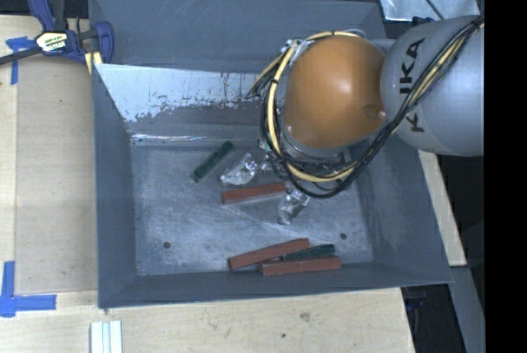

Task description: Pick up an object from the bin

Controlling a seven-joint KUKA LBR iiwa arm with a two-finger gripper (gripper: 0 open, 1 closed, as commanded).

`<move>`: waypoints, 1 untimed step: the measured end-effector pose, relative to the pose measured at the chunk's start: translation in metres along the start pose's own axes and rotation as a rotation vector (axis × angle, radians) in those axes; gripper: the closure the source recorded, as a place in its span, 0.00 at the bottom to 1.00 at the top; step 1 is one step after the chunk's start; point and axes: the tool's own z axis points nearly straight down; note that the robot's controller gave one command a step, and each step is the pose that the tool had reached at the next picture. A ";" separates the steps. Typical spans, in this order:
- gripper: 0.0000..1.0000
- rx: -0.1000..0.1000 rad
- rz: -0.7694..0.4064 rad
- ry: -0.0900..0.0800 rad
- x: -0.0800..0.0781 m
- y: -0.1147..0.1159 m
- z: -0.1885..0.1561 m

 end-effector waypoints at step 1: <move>1.00 0.007 -0.208 -0.011 -0.019 -0.055 0.078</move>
Offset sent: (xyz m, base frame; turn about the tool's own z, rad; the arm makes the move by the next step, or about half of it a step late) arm 0.0000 0.0000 0.0000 0.0000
